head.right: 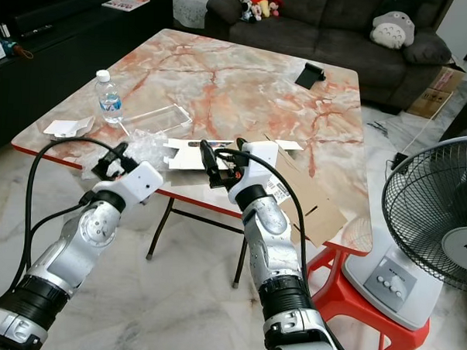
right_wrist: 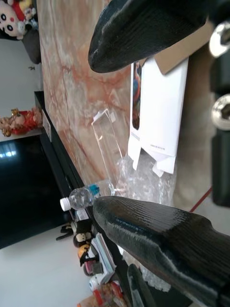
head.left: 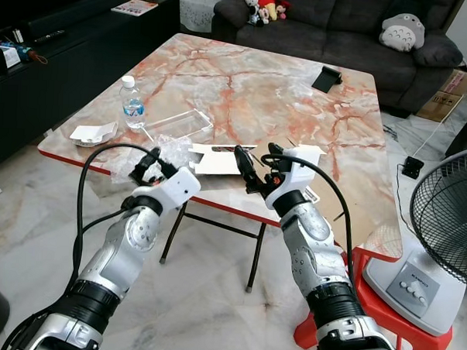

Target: Picking trash to rubbish bin

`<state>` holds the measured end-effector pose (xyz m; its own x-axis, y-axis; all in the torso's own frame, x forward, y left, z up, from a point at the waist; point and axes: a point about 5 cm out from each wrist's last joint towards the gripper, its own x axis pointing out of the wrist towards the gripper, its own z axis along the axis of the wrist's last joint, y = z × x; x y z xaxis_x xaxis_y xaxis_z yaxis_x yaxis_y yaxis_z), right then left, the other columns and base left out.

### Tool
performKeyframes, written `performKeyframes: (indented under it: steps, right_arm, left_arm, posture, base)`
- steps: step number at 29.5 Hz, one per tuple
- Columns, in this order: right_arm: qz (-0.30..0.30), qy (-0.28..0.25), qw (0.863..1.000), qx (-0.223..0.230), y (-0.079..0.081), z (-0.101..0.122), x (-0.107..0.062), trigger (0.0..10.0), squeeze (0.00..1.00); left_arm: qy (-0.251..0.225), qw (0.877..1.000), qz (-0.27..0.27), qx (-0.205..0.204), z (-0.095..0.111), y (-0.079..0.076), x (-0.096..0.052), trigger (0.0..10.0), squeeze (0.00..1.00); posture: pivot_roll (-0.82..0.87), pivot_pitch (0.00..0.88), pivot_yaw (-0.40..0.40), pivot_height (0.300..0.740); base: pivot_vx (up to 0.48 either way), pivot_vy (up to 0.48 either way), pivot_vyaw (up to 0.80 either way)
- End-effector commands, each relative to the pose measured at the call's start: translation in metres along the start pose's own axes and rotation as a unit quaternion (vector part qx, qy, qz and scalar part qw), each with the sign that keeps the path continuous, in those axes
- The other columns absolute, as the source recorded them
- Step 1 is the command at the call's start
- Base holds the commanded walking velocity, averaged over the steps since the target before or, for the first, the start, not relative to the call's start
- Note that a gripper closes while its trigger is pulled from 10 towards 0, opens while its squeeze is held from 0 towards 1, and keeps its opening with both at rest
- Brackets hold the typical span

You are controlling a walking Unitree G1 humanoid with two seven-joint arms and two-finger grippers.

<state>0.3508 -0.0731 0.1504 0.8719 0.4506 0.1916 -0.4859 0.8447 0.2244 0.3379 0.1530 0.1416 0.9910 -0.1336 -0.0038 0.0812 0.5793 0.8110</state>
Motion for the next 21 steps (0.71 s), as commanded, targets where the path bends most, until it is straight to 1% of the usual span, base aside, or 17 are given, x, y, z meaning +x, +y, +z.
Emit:
performKeyframes:
  steps: [1, 6, 8, 19, 21]
  right_arm:
    - [0.004, -0.004, 1.0, 0.0, 0.002, 0.004, 0.003, 10.0, 0.0]
    - [0.006, -0.005, 1.0, 0.0, 0.002, 0.005, 0.004, 10.0, 0.0]
    - [0.007, -0.004, 1.0, 0.0, 0.001, 0.005, 0.004, 10.0, 0.0]
    - [0.008, -0.004, 1.0, 0.002, 0.002, 0.004, 0.003, 10.0, 0.0]
    - [0.008, -0.004, 1.0, 0.003, 0.002, 0.004, 0.003, 10.0, 0.0]
  left_arm:
    - [0.004, 1.0, -0.016, 0.013, -0.001, -0.003, -0.001, 10.0, 0.0]
    - [0.019, 0.999, -0.011, 0.04, -0.002, 0.0, -0.003, 10.0, 0.0]
    - [0.03, 0.999, -0.012, 0.043, -0.005, 0.001, -0.002, 10.0, 0.0]
    - [0.051, 0.997, -0.006, 0.056, -0.01, 0.007, 0.005, 10.0, 0.0]
    - [0.062, 0.996, -0.007, 0.067, -0.012, 0.007, 0.008, 10.0, 0.0]
  posture:
    - [-0.02, 0.031, -0.102, 0.74]
    - [-0.03, 0.023, -0.1, 0.74]
    - [-0.03, 0.023, -0.1, 0.74]
    - [-0.03, 0.001, -0.098, 0.74]
    - [-0.03, 0.0, -0.098, 0.74]
  base:
    - [0.0, 0.0, 0.0]
    - [0.0, 0.0, 0.0]
    - [0.0, 0.0, 0.0]
    - [0.0, 0.0, 0.0]
    - [0.0, 0.0, 0.0]
